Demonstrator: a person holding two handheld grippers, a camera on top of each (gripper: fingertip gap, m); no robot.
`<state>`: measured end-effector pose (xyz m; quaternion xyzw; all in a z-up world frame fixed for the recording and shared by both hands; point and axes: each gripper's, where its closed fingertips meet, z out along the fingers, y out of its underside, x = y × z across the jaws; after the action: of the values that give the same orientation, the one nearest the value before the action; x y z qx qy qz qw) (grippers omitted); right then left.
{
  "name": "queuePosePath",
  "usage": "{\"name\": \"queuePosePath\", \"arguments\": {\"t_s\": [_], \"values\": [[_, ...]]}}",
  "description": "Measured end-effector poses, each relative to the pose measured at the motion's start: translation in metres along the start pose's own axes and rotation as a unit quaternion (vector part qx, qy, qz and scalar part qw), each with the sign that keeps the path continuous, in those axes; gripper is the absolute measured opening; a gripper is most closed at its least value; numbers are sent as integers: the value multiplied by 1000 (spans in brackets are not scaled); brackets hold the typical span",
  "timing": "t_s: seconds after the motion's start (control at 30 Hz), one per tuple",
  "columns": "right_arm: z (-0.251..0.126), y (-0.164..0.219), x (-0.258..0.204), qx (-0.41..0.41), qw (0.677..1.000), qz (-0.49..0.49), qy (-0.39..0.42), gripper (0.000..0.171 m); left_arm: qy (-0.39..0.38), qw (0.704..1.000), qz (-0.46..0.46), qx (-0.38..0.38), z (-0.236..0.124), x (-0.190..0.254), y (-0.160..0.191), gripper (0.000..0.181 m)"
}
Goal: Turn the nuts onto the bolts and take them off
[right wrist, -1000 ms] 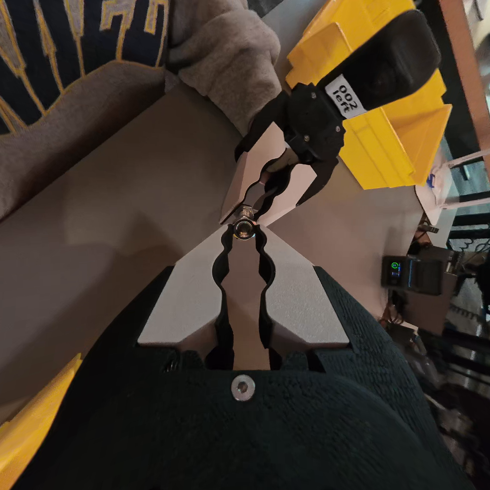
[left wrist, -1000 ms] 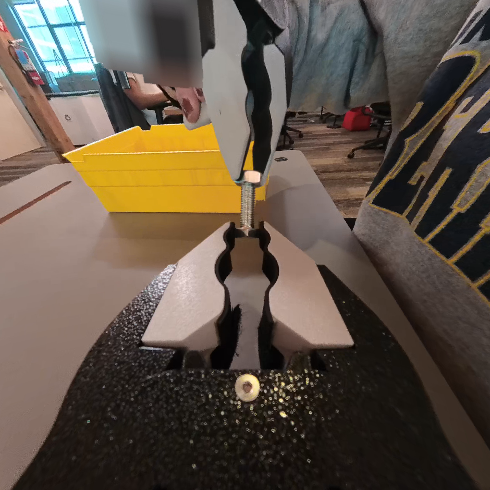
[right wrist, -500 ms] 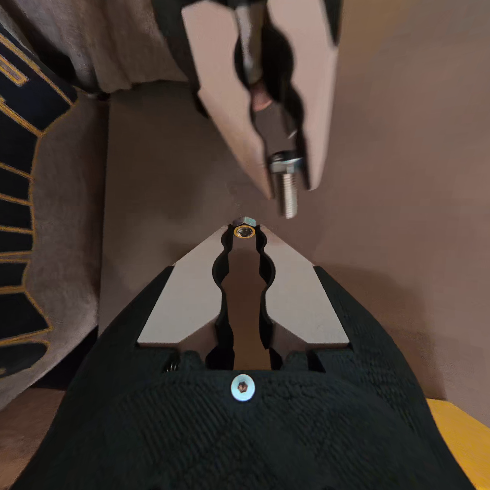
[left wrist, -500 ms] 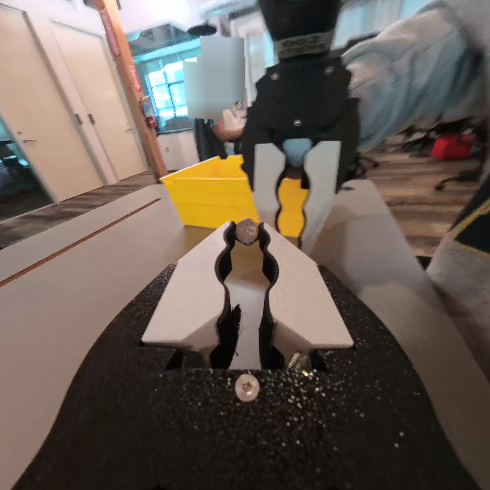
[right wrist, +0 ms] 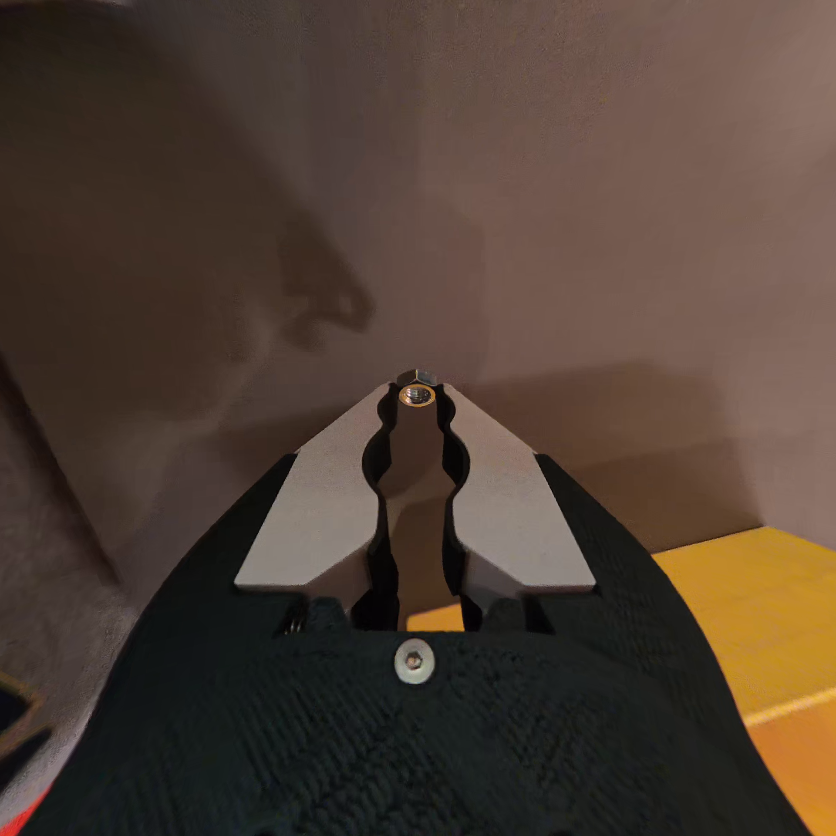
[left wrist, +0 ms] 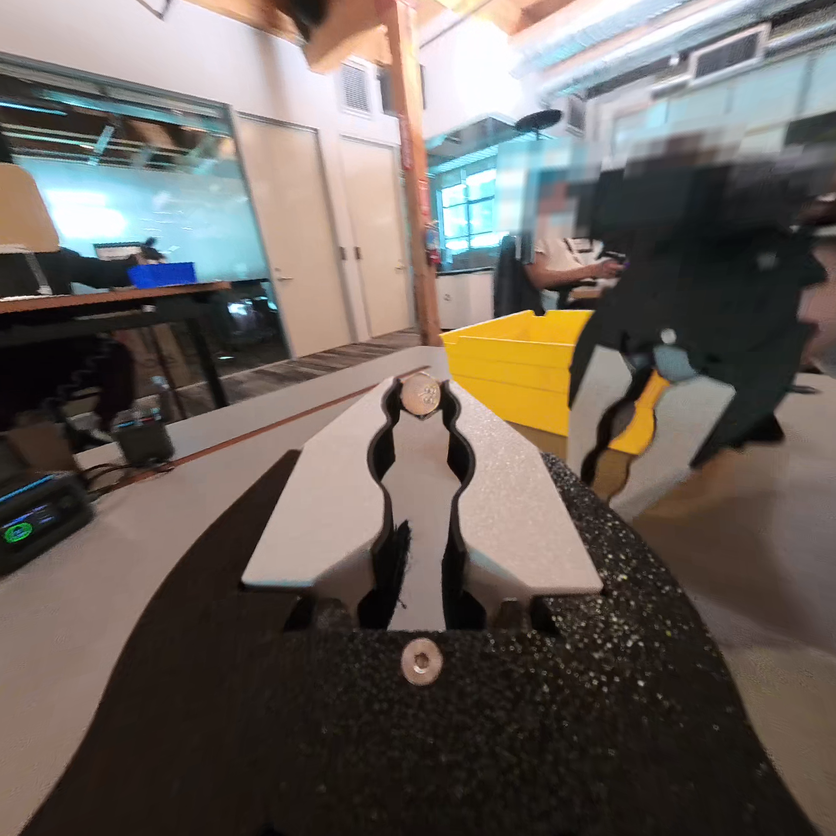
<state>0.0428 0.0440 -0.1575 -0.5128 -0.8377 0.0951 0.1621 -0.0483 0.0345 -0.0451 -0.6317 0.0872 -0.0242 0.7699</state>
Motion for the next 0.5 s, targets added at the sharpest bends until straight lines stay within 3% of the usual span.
{"name": "queuePosePath", "arguments": {"t_s": [0.23, 0.4, 0.5], "values": [[31, -3, 34, 0, 995, 82, 64, 16, -98, 993, 62, 13, -7, -22, -2, 16], [37, -46, 102, 100, 972, 165, 132, 16, -159, 986, 46, 20, 8, -60, -3, 16], [54, -62, 136, 129, 962, 204, 126, 16, -211, 976, 51, 8, 23, -99, 10, 16]]}}
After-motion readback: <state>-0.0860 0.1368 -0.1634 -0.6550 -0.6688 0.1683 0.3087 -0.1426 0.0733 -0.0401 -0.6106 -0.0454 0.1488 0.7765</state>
